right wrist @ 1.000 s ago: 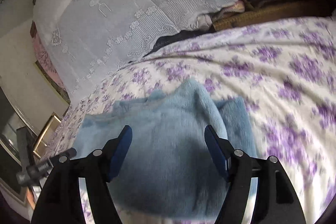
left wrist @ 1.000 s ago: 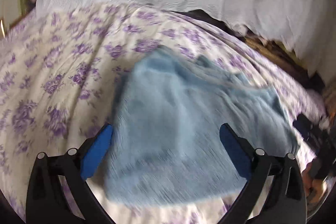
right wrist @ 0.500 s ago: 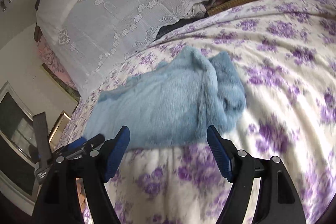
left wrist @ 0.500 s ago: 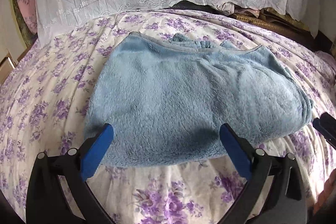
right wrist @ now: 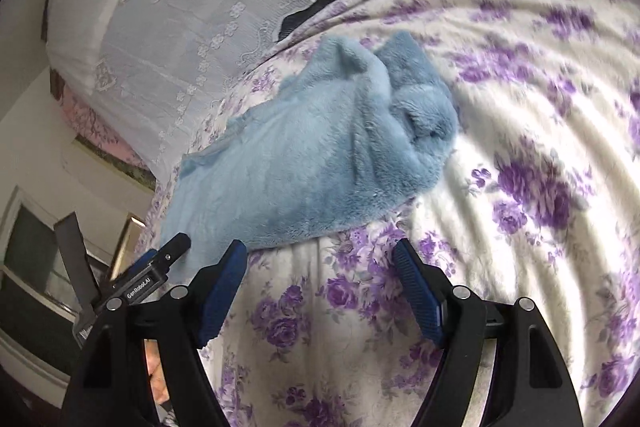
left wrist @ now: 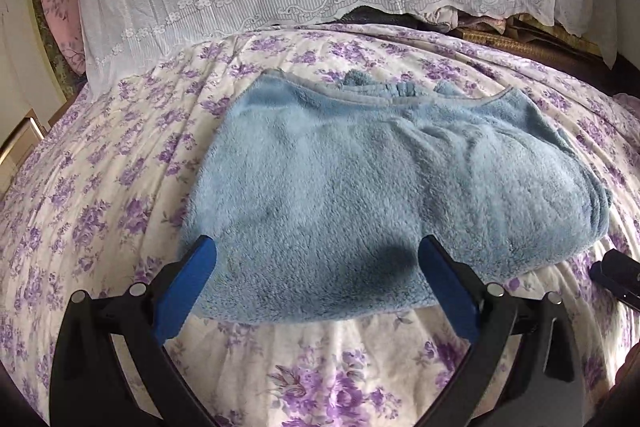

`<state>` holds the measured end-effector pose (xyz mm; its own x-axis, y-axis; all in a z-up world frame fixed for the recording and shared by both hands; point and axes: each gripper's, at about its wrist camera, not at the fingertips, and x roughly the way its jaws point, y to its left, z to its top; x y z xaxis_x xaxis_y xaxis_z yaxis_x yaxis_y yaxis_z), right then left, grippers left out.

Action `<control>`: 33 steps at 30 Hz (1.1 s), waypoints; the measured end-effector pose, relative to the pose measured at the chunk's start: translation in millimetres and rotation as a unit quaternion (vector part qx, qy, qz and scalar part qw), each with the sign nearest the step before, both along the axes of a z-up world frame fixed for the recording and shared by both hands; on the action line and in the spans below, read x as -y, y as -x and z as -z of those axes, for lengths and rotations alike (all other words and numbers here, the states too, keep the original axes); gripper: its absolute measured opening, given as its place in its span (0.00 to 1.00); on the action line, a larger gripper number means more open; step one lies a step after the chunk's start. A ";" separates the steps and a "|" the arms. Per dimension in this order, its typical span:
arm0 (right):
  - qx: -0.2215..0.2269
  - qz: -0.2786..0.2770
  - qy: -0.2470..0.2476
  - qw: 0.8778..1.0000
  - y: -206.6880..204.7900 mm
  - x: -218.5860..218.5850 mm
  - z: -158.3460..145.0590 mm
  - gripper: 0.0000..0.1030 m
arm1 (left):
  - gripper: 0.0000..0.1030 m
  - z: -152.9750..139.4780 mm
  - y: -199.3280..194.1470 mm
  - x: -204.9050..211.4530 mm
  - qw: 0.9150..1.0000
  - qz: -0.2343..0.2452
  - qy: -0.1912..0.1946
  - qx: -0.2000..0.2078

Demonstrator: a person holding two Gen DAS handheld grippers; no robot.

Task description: Fold small clothes

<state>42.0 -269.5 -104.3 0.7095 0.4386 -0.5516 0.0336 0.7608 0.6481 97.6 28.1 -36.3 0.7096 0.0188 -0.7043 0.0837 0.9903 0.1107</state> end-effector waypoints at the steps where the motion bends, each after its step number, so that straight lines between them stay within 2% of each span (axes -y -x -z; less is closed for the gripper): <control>1: -0.002 0.004 -0.010 1.000 0.0 1.7 0.5 0.75 | 0.96 -1.3 -1.8 -0.2 1.000 -0.001 0.001 0.000; 7: -0.049 0.061 -0.085 0.993 -14.5 16.9 6.8 0.75 | 0.96 -10.9 -34.6 1.4 0.999 -0.006 0.039 -0.035; 11: -0.068 0.103 -0.108 0.986 -38.3 20.6 6.6 0.79 | 0.96 2.3 -54.7 16.1 0.999 -0.010 0.016 -0.048; 13: -0.064 0.127 -0.105 0.984 -46.0 19.0 6.8 0.79 | 0.96 19.0 -62.3 20.5 0.998 -0.010 0.002 -0.064; 15: -0.046 0.152 -0.099 0.982 -49.7 17.1 7.5 0.79 | 0.96 30.0 -63.0 23.2 0.998 -0.003 -0.015 -0.053; 18: -0.023 0.172 -0.080 0.982 -49.8 12.3 6.8 0.79 | 0.96 28.4 -60.6 24.8 0.999 -0.002 -0.019 -0.046; 26: -0.019 0.214 -0.029 0.976 -72.0 7.6 -1.3 0.79 | 0.96 23.3 -62.6 22.7 0.999 -0.011 -0.004 -0.050; 30: -0.022 0.236 -0.024 0.971 -80.3 7.0 -2.7 0.77 | 0.96 3.3 -68.1 21.3 0.998 -0.009 0.036 -0.043; 33: -0.019 0.240 -0.016 0.971 -88.9 4.2 -2.6 0.76 | 0.96 1.3 -79.8 37.4 0.999 -0.009 0.009 -0.034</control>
<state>130.9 -273.6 -101.7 0.8159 0.0802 -0.5726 0.4027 0.6319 0.6623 177.5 -9.3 -37.6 0.6591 0.0173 -0.7518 0.0732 0.9935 0.0871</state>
